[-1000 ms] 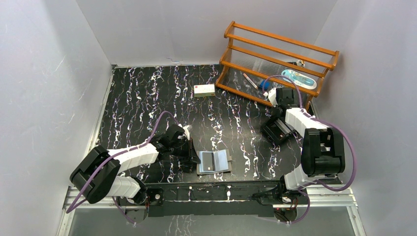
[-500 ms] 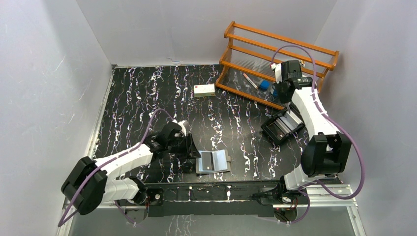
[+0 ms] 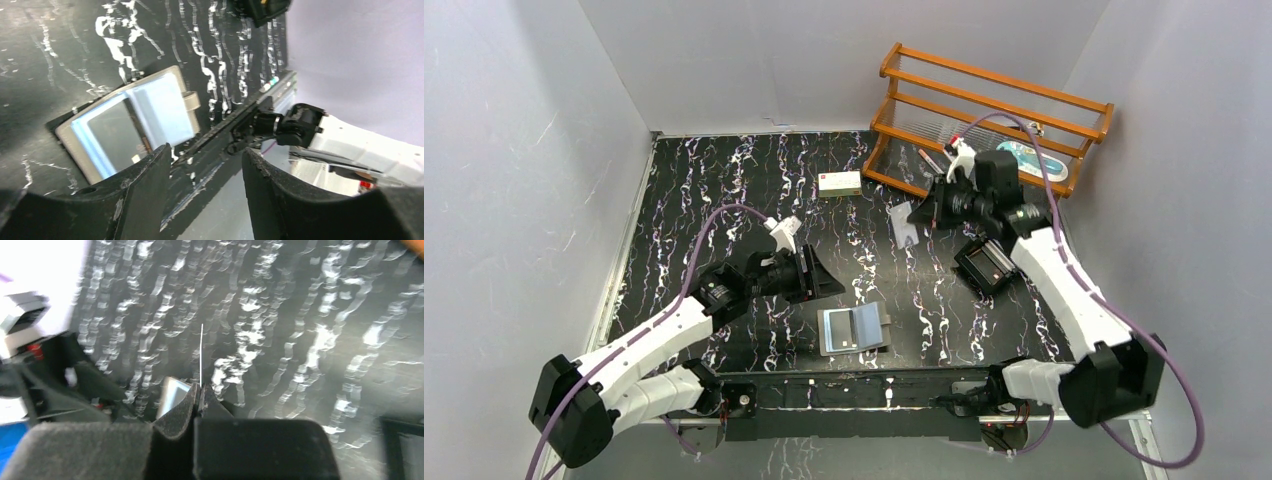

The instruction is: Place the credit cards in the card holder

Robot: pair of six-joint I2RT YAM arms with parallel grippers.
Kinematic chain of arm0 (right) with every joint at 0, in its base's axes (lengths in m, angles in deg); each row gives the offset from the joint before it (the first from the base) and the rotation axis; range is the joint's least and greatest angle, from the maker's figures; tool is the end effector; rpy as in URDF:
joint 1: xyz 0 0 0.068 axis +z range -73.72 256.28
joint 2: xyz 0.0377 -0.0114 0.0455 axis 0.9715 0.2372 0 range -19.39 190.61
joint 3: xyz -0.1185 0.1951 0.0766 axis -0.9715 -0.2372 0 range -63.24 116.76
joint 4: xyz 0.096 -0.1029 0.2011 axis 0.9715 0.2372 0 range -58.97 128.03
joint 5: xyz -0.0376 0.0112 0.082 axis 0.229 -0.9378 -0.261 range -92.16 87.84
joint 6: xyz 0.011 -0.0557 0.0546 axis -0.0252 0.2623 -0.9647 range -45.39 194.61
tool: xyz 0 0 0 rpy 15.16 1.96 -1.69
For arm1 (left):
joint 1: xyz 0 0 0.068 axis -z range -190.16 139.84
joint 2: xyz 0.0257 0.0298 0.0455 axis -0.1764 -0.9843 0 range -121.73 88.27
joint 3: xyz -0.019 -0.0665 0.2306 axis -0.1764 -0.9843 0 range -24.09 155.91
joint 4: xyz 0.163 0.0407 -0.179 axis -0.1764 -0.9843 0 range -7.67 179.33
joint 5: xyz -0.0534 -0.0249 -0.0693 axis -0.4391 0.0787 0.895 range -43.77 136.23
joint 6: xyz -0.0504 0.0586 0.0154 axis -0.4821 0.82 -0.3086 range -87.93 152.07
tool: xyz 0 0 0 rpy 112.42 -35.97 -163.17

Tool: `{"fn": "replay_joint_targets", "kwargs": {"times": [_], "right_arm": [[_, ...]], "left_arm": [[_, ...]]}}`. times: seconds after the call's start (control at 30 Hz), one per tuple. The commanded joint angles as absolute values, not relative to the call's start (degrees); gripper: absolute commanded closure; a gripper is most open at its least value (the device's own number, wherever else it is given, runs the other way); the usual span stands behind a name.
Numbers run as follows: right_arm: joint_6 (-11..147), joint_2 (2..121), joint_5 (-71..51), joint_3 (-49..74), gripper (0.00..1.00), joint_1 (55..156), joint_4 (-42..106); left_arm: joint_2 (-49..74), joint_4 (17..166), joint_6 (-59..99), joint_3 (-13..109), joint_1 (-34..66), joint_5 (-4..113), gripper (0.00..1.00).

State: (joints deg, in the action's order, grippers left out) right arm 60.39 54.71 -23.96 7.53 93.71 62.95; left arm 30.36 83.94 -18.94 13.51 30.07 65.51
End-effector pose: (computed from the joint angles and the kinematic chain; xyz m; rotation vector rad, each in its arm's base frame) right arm 0.2781 0.1137 0.3032 -0.2830 2.2109 0.7239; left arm 0.1811 -0.1826 0.2264 0.0279 2.2670 -1.2807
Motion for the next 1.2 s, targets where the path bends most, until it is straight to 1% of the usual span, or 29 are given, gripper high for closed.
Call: {"fn": "replay_joint_targets", "kwargs": {"times": [0.0,0.1,0.17,0.33,0.47,0.53,0.6,0.63,0.67,0.73,0.77,0.8,0.83,0.87,0.9,0.93,1.03,1.17], "right_arm": [[36.34,45.16,-39.93,-5.92,1.00,95.45,33.18],[23.92,41.88,-42.76,-14.83,1.00,96.97,18.45],[19.26,41.09,-44.09,-18.30,1.00,97.93,12.92],[13.50,39.75,-45.05,-22.74,1.00,100.78,5.88],[12.62,39.58,-45.79,-24.11,1.00,102.54,5.13],[12.39,39.64,-45.84,-24.64,1.00,103.50,4.90],[12.54,40.01,-45.89,-25.24,1.00,104.45,4.88],[12.62,40.21,-45.80,-25.64,1.00,104.96,4.88],[12.64,40.42,-45.72,-26.13,1.00,105.65,4.81],[12.86,40.81,-45.92,-26.97,1.00,106.73,5.01],[13.18,40.91,-45.82,-27.32,0.98,107.21,5.35],[13.74,40.76,-45.47,-27.71,0.95,107.33,6.14],[14.65,40.51,-44.89,-27.94,0.89,107.36,7.89],[18.03,39.74,-42.16,-27.39,0.76,107.38,14.53],[21.15,39.08,-39.22,-26.67,0.68,107.39,21.11],[24.41,38.47,-35.20,-26.61,0.62,107.39,25.69],[30.64,41.04,-27.79,-27.09,0.58,108.29,36.54],[33.77,47.17,-23.59,-27.80,0.56,110.02,38.28]], "left_arm": [[33.20,90.86,-22.55,15.40,29.74,71.79,0.46],[33.68,95.48,-24.23,15.48,29.61,73.32,0.46],[33.76,98.54,-25.09,15.67,29.66,73.74,0.46],[32.97,103.53,-26.14,15.70,29.66,73.76,0.45],[32.32,108.60,-27.83,14.95,29.66,74.41,0.45],[31.84,109.12,-27.95,15.04,29.66,74.19,0.47],[31.47,110.81,-28.36,14.69,29.66,74.24,0.53],[31.22,111.61,-28.57,14.45,29.66,74.45,0.59],[30.85,112.11,-28.78,14.27,29.66,74.52,0.67],[30.42,112.08,-28.99,13.89,29.66,74.30,0.88],[30.28,112.20,-29.16,13.51,29.59,74.20,0.96],[30.20,112.15,-29.30,13.06,29.58,74.07,1.00],[30.25,111.29,-29.48,12.59,29.57,73.71,1.00],[30.36,109.19,-29.54,11.97,29.56,72.77,1.00],[30.76,106.09,-29.29,10.89,29.52,71.58,1.00],[31.30,100.58,-28.13,9.82,29.57,69.37,1.00],[31.13,95.02,-27.61,4.99,29.59,66.84,1.00],[26.26,98.14,-28.05,1.76,29.57,69.20,1.00]]}}
